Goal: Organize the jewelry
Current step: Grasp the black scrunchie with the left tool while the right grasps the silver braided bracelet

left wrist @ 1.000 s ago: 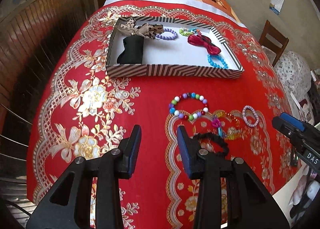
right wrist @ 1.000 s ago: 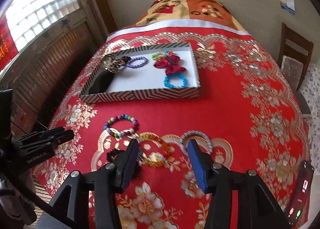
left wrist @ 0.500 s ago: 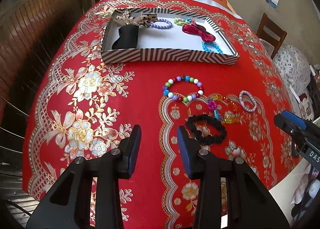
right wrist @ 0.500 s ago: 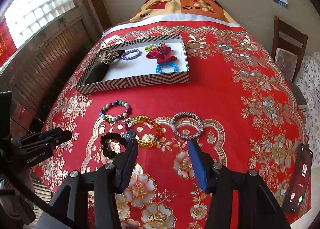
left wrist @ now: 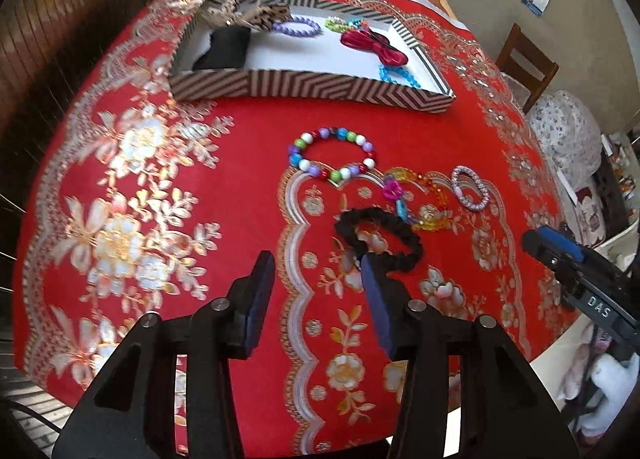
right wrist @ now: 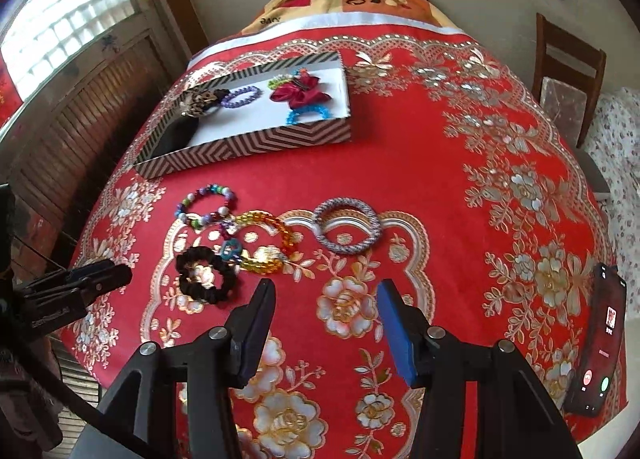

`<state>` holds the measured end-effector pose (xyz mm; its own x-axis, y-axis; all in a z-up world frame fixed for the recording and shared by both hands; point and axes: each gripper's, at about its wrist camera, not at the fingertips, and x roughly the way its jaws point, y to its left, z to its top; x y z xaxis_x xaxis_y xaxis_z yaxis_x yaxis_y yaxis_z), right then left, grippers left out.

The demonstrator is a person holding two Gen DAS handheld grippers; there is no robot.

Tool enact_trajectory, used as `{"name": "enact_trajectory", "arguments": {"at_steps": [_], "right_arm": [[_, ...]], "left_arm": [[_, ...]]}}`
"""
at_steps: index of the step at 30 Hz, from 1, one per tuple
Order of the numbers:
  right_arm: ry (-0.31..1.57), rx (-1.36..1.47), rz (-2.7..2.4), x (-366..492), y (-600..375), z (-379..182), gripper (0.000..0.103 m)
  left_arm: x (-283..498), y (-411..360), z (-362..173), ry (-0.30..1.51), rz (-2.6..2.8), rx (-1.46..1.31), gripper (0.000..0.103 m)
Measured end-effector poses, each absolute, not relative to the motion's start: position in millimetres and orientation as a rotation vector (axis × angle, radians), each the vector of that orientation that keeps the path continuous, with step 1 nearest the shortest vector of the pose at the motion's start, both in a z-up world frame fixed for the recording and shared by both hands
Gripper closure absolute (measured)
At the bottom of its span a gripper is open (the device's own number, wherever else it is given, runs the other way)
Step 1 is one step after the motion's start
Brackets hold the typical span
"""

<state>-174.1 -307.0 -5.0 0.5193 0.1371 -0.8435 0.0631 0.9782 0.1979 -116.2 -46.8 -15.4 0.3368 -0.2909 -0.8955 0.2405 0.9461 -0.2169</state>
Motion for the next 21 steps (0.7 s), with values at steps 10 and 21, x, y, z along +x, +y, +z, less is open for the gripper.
{"name": "enact_trajectory", "arguments": {"at_steps": [10, 21], "right_arm": [[1.016, 0.201, 0.034, -142.6, -324.8, -24.2, 0.053], [1.061, 0.103, 0.015, -103.6, -328.1, -55.7, 0.065]], "left_arm": [[-99.7, -71.4, -39.1, 1.24, -0.362, -0.035, 0.058], [-86.5, -85.8, -56.3, 1.261, -0.328, 0.03, 0.058]]}}
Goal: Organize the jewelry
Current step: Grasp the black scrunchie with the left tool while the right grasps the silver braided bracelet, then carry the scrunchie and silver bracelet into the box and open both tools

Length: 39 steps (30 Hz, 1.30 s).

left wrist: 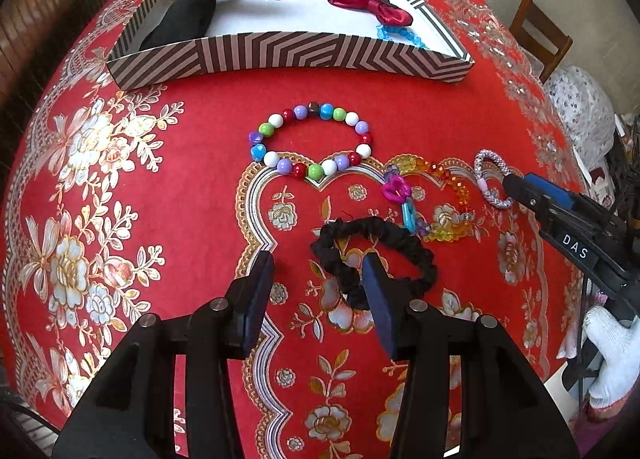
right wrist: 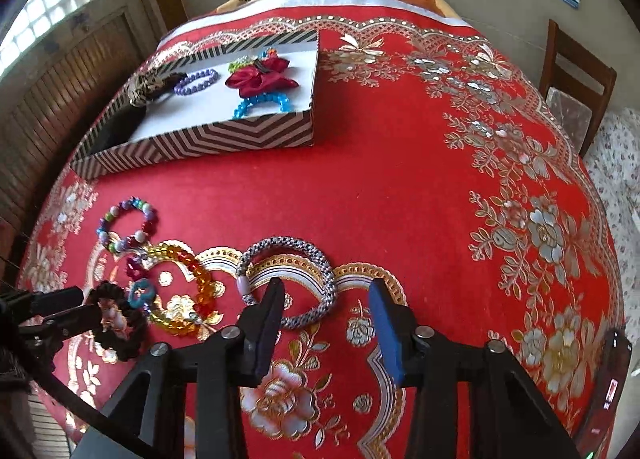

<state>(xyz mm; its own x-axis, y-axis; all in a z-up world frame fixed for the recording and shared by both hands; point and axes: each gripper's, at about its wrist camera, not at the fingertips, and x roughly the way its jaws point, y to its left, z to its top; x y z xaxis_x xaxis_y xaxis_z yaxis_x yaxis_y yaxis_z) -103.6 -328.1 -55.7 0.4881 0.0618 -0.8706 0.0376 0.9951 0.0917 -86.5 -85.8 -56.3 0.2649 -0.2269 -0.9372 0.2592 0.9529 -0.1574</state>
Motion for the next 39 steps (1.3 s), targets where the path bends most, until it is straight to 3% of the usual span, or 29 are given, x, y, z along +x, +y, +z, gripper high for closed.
{"name": "enact_trajectory", "arguments": {"at_steps": [6, 8, 9, 10, 12, 25, 39], "right_arm": [[1.06, 0.04, 0.016, -100.2, -316.9, -65.0, 0.082], [1.055, 0.03, 0.027, -99.0, -314.3, -65.5, 0.093], [1.053, 0.02, 0.026, -98.3, -313.3, -65.7, 0.094], [1.052, 0.013, 0.029, -98.1, -312.2, -65.7, 0.095], [1.054, 0.013, 0.037, -97.0, -312.0, -65.4, 0.096], [0.989, 0.058, 0.09, -106.3, -308.3, -18.8, 0.096], [0.925, 0.038, 0.178, -69.9, -283.2, 22.9, 0.096]], "left_arm": [[-84.1, -89.7, -59.5, 1.251, -0.321, 0.046, 0.058], [-84.9, -92.0, -60.2, 1.243, -0.323, 0.06, 0.059], [-84.9, -93.1, -60.5, 1.238, -0.328, 0.063, 0.066], [-84.6, -94.4, -61.2, 1.232, -0.332, 0.069, 0.079], [-83.5, -95.6, -62.7, 1.234, -0.34, 0.077, 0.093], [-84.3, -73.0, -24.0, 1.171, -0.385, 0.022, 0.096], [-28.4, -48.7, 41.0, 1.055, -0.342, -0.024, 0.096]]}}
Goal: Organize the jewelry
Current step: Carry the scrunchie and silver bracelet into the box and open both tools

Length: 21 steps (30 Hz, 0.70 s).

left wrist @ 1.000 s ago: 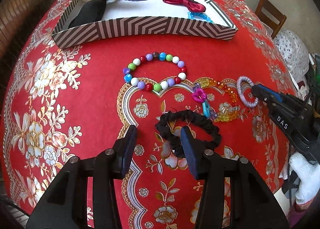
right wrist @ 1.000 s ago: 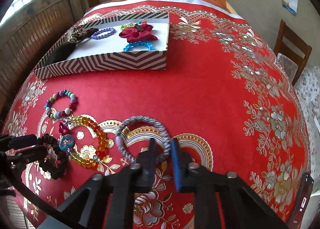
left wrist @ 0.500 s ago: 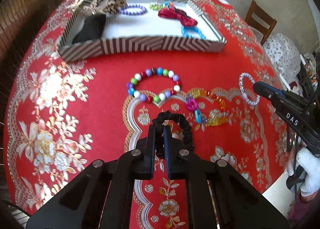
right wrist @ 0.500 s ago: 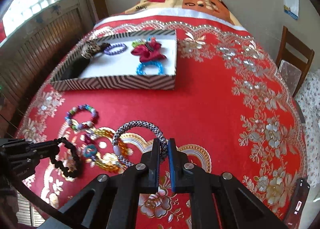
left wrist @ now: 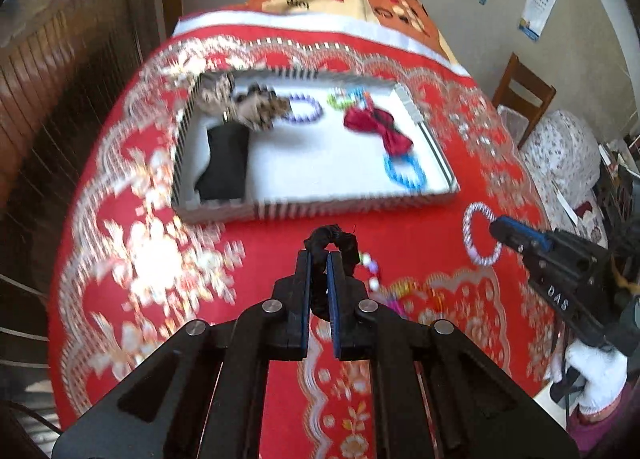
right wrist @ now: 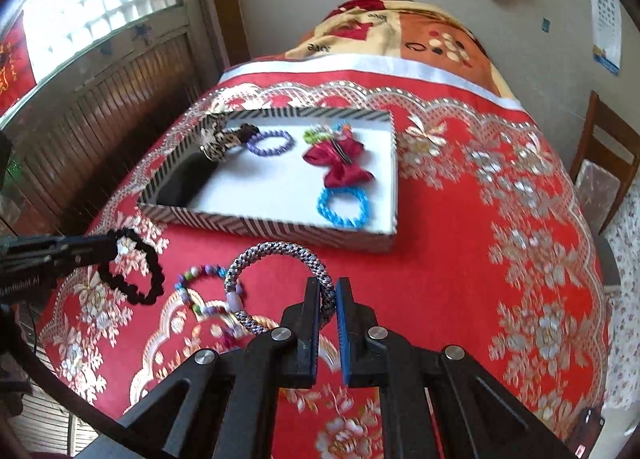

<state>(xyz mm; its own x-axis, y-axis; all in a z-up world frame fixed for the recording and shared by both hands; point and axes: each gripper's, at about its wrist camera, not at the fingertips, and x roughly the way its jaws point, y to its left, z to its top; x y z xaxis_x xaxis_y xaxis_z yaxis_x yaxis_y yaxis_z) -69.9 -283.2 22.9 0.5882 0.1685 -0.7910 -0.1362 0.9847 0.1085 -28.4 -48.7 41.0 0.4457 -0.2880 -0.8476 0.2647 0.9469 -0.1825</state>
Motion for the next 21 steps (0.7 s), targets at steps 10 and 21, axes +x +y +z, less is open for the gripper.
{"name": "enact_trajectory", "arguments": {"at_steps": [10, 21], "right_arm": [[0.934, 0.024, 0.237, 0.3, -263.4, 26.7, 0.096], [1.027, -0.004, 0.298, 80.4, -251.0, -7.8, 0.096]], "left_arm": [[42.5, -60.9, 33.2, 1.062, -0.266, -0.054, 0.096], [103.7, -70.9, -2.8, 1.138, -0.198, -0.097, 0.097]]}}
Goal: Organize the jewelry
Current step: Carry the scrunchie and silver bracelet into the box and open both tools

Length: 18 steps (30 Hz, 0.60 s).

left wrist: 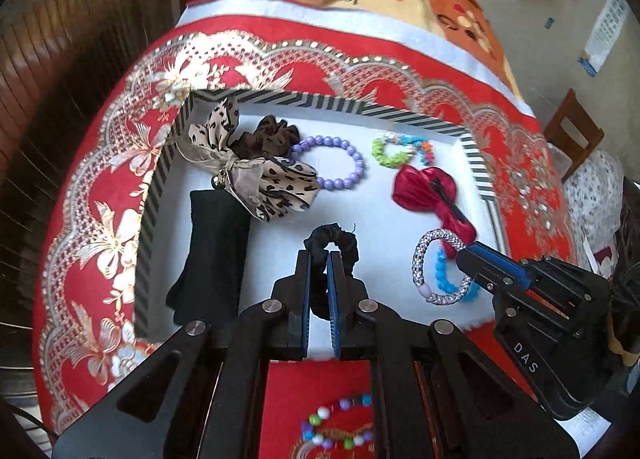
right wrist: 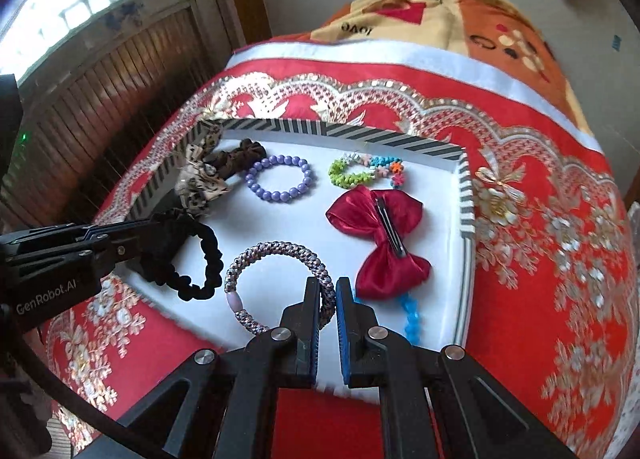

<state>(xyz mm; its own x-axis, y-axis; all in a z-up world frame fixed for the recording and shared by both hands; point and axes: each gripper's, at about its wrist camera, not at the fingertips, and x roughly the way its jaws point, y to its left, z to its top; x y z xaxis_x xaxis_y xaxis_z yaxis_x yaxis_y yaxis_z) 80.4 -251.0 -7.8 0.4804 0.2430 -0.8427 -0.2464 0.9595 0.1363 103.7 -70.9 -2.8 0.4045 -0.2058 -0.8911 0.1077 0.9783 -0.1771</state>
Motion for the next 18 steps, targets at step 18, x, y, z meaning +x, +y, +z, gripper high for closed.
{"name": "enact_trajectory", "arguments": {"at_steps": [18], "right_arm": [[1.127, -0.066, 0.321, 142.1, -230.4, -59.3, 0.096]], "left_arm": [[125.2, -58.9, -43.3, 1.22, -0.127, -0.082, 0.096]]}}
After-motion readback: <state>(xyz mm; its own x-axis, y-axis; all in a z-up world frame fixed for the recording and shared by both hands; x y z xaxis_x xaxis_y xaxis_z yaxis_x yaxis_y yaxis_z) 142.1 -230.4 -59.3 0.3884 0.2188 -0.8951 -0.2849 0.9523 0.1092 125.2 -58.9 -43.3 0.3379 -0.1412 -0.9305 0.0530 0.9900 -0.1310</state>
